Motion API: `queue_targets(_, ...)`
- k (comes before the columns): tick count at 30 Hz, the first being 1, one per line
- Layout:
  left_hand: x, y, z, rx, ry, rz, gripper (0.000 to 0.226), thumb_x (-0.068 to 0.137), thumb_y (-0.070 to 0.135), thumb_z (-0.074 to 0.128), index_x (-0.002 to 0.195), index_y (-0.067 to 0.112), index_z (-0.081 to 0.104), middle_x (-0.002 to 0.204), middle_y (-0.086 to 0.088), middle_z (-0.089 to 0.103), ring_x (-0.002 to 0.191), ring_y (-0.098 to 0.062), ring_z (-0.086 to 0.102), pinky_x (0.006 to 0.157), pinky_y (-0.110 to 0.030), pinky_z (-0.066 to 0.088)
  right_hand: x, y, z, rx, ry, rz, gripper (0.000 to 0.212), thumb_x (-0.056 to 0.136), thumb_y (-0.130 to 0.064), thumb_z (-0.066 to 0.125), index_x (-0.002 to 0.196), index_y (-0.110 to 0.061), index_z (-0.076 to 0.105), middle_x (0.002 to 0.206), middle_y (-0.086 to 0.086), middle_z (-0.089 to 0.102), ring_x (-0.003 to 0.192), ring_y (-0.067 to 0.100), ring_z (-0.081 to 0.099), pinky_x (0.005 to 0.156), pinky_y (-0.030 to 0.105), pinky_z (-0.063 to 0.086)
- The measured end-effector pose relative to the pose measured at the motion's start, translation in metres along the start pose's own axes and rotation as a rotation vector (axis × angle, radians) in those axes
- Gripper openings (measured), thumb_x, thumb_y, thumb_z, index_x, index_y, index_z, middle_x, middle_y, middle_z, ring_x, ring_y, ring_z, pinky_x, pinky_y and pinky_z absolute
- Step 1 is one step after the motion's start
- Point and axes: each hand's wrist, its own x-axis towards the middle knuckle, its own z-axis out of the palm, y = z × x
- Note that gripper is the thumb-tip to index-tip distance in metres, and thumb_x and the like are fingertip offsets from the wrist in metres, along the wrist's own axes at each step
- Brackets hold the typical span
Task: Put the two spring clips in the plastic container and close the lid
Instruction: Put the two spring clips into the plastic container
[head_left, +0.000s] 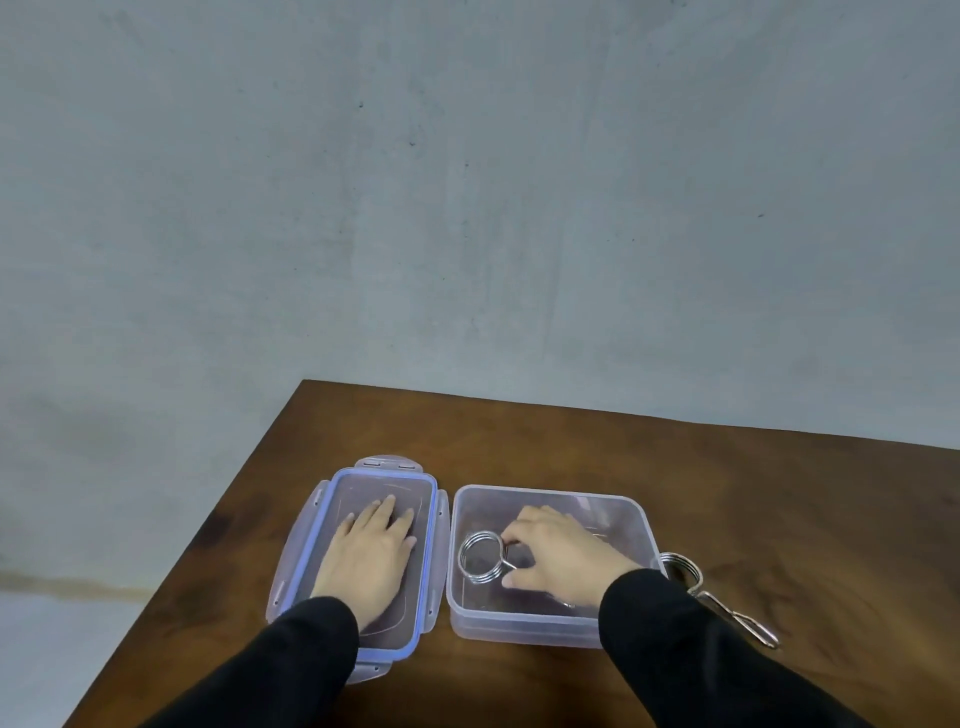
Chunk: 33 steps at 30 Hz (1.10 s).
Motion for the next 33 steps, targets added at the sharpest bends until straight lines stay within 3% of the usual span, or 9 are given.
queue_targets(6,-0.002,-0.004,0.012,0.027,0.035,0.033,0.052,0.105,0.040,0.018,0.154,0.028,0.026,0.163,0.002,0.023,0.149,-0.015,0.017,0.123,-0.039,0.005,0.002,-0.007,0.008,-0.031,-0.031,-0.014,0.041,0.090,-0.043,0.073,0.126,-0.025,0.067,0.119,-0.005,0.059,0.108,0.018,0.050,0.097,0.039,0.045)
queue_targets(14,-0.004,-0.003,0.011,0.017,0.028,0.035,0.051,0.104,0.041,0.020,0.154,0.029,0.028,0.162,0.003,0.025,0.149,-0.015,0.019,0.123,-0.038,0.005,-0.004,-0.004,0.007,0.087,-0.014,0.006,0.057,0.087,-0.050,0.073,0.137,-0.027,0.062,0.131,-0.008,0.058,0.117,0.015,0.051,0.102,0.036,0.046)
queue_targets(18,0.000,-0.002,0.007,-0.016,0.077,0.020,0.045,0.103,0.038,0.033,0.145,0.029,0.044,0.154,0.003,0.042,0.142,-0.016,0.035,0.120,-0.038,0.018,-0.021,0.008,-0.011,0.153,0.225,0.053,0.044,0.095,-0.054,0.059,0.132,-0.029,0.065,0.134,-0.013,0.058,0.123,0.008,0.053,0.104,0.026,0.043)
queue_targets(20,0.000,0.001,0.007,-0.035,0.111,0.016,0.040,0.102,0.034,0.038,0.140,0.027,0.050,0.149,0.002,0.048,0.137,-0.016,0.041,0.119,-0.039,0.023,-0.032,0.024,-0.023,0.151,0.431,0.118,0.032,0.101,-0.045,0.055,0.121,-0.026,0.069,0.121,-0.012,0.063,0.111,0.007,0.059,0.095,0.022,0.048)
queue_targets(23,-0.003,0.003,0.011,-0.030,0.110,-0.006,0.046,0.103,0.035,0.031,0.147,0.026,0.042,0.155,-0.002,0.040,0.144,-0.019,0.032,0.120,-0.041,0.018,-0.051,0.057,-0.041,0.282,0.624,0.371,0.025,0.105,-0.032,0.051,0.115,-0.020,0.070,0.111,-0.006,0.064,0.096,0.010,0.061,0.078,0.015,0.046)
queue_targets(25,-0.004,0.003,0.013,-0.019,0.090,-0.010,0.048,0.103,0.037,0.027,0.148,0.026,0.039,0.158,-0.002,0.035,0.146,-0.019,0.027,0.122,-0.042,0.015,-0.063,0.085,-0.043,0.269,0.564,0.549,0.032,0.105,-0.035,0.049,0.124,-0.016,0.067,0.119,0.001,0.066,0.100,0.016,0.063,0.085,0.026,0.052)
queue_targets(28,-0.003,0.003,0.013,-0.030,0.081,-0.012,0.049,0.103,0.037,0.025,0.149,0.026,0.039,0.159,-0.002,0.034,0.147,-0.018,0.026,0.122,-0.042,0.013,-0.078,0.115,-0.027,0.165,0.240,0.718,0.054,0.102,-0.048,0.050,0.141,-0.011,0.056,0.138,0.010,0.062,0.120,0.025,0.061,0.097,0.034,0.050)
queue_targets(30,-0.004,0.004,0.014,-0.019,0.083,-0.009,0.049,0.103,0.037,0.025,0.149,0.026,0.039,0.159,-0.002,0.034,0.147,-0.019,0.026,0.122,-0.042,0.013,-0.086,0.126,-0.014,0.148,0.098,0.772,0.062,0.099,-0.053,0.054,0.142,-0.008,0.053,0.138,0.011,0.062,0.120,0.026,0.061,0.094,0.033,0.050)
queue_targets(33,-0.004,0.005,0.014,0.006,0.086,-0.008,0.049,0.104,0.036,0.025,0.149,0.025,0.039,0.158,-0.003,0.035,0.146,-0.019,0.027,0.122,-0.042,0.013,-0.095,0.137,0.001,0.206,0.062,0.817,0.058,0.089,-0.056,0.068,0.124,-0.010,0.062,0.120,0.007,0.068,0.098,0.019,0.064,0.076,0.029,0.051)
